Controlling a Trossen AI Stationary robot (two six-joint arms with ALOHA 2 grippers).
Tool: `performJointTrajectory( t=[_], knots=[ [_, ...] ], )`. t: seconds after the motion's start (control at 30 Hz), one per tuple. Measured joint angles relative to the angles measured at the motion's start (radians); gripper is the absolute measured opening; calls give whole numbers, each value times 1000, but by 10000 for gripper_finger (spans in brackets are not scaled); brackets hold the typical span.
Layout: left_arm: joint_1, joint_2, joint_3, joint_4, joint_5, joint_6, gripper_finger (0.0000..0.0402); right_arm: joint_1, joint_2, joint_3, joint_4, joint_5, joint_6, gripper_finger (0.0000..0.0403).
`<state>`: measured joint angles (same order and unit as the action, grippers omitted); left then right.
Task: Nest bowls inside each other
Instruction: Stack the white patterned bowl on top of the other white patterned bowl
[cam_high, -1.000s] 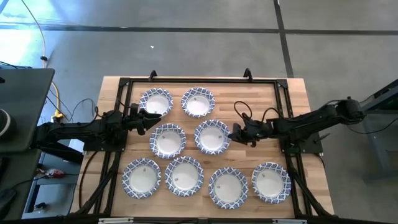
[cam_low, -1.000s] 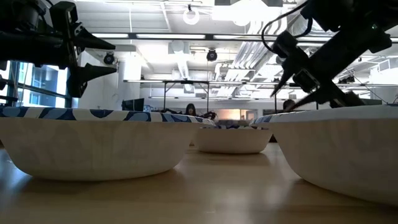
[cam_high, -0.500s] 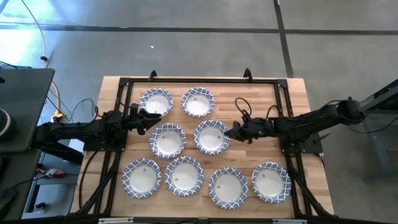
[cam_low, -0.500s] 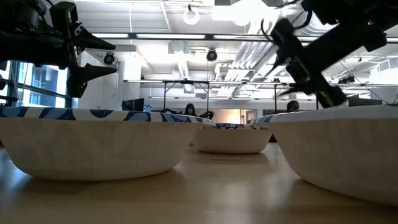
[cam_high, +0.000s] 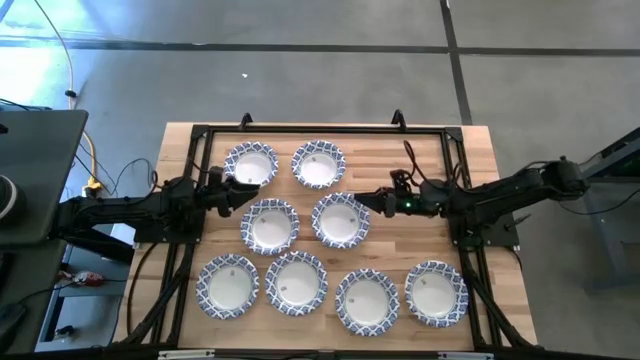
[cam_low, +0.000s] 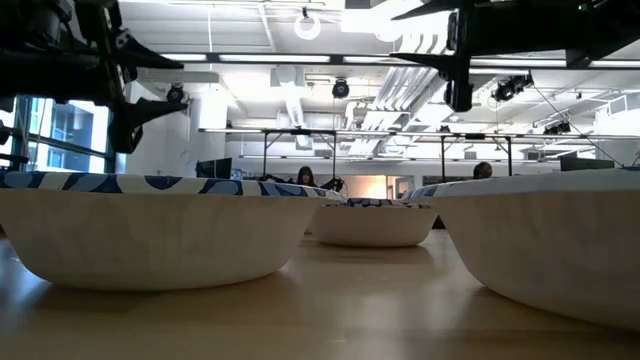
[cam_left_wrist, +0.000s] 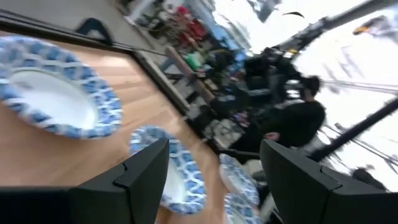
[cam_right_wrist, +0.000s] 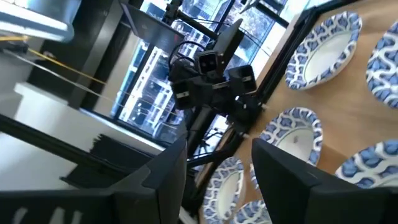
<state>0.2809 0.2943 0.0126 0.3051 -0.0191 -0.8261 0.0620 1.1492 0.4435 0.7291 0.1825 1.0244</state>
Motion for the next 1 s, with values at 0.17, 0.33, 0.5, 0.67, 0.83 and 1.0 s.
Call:
performJointTrajectory(
  t=[0.17, 0.33, 0.5, 0.67, 0.83, 1.0],
  knots=[
    [1, 0, 54, -26, 37, 117, 241, -27, 0, 0, 14, -1, -97, 172],
    [40, 0, 175, -257, 21, 323, 241, -58, 0, 0, 68, -13, -205, 172],
    [112, 0, 329, -636, -115, 466, 241, -88, 0, 0, 125, -38, -265, 172],
    [218, 0, 418, -820, -218, 378, 241, -129, 0, 0, 124, -39, -198, 173],
    [382, 24, 424, -947, -106, 178, 241, -164, 0, 0, 137, -46, -143, 173],
    [499, 68, 424, -1011, -50, 83, 241, -189, 0, 0, 168, -61, -101, 173]
  ],
)
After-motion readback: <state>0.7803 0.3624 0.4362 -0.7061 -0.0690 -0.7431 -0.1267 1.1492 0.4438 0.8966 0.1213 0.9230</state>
